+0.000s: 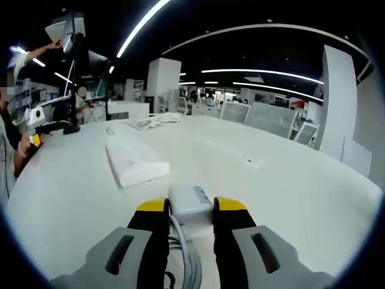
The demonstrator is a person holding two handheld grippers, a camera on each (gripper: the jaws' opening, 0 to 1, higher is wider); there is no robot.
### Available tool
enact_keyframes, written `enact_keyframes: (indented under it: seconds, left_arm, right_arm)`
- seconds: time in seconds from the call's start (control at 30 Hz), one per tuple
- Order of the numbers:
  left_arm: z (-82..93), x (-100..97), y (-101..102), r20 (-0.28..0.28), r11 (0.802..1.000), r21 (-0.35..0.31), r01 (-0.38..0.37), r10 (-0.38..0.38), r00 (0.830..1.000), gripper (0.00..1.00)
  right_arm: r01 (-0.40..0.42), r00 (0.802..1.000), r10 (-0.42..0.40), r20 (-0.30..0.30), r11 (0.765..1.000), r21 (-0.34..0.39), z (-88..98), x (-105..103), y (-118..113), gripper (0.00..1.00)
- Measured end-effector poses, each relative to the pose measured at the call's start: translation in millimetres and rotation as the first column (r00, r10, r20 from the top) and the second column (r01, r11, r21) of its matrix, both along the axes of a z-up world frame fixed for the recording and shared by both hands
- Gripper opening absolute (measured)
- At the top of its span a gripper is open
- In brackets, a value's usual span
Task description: Straighten the power strip on the desk, plug the charger into it
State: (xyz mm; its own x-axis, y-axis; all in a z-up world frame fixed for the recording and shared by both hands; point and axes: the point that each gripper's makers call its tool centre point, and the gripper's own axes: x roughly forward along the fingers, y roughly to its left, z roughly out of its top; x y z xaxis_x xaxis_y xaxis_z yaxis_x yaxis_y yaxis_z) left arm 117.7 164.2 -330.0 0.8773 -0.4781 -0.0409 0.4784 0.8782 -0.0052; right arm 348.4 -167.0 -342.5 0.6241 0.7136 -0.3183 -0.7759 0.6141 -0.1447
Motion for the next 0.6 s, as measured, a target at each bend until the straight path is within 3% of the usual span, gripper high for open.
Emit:
enact_keyframes:
  seconds: [0.37, 0.6]
  left_arm:
    - [2.0, -0.9, -1.3, 0.004, 1.0, 0.001, 0.005, -0.005, 1.0, 0.96]
    - [1.6, -0.9, -2.4, 0.003, 1.0, 0.001, 0.01, -0.01, 1.0, 0.96]
  right_arm:
    - [-0.004, 1.0, 0.005, 0.013, 1.0, -0.02, 7.0, -4.2, 0.9, 0.25]
    - [-0.003, 1.0, 0.003, -0.011, 1.0, 0.024, 3.0, -4.4, 1.8, 0.25]
